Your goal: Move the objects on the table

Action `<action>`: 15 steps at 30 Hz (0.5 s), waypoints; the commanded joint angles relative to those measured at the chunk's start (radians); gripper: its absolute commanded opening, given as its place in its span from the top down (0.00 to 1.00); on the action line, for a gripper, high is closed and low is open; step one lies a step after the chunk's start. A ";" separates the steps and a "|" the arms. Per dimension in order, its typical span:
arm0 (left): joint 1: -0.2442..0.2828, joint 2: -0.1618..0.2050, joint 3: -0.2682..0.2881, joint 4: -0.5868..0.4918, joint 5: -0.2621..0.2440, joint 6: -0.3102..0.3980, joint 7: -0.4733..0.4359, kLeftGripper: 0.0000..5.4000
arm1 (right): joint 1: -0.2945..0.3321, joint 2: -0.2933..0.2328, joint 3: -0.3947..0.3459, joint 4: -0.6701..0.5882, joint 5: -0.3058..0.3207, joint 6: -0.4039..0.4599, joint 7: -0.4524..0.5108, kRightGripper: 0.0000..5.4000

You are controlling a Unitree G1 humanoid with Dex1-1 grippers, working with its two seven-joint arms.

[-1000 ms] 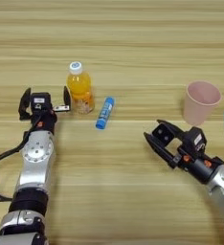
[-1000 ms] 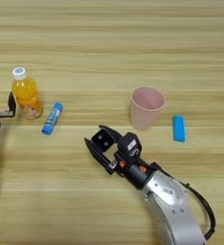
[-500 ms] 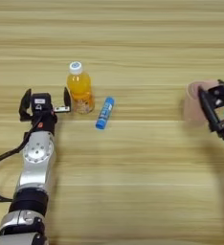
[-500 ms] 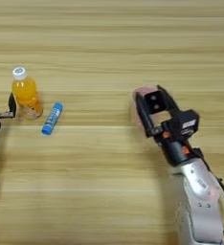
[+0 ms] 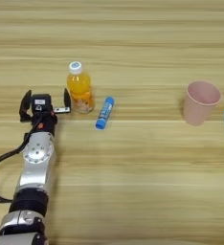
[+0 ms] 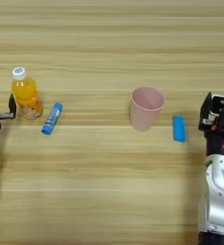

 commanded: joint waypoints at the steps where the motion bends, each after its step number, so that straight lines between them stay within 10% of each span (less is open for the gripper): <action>1: -0.009 0.005 -0.003 0.011 0.009 0.002 0.004 0.00 | -0.029 -0.016 0.017 0.058 -0.007 0.069 0.001 0.54; 15: -0.011 0.007 -0.002 0.012 0.007 0.002 0.003 0.00 | -0.066 -0.041 -0.005 0.181 0.024 0.193 -0.012 0.54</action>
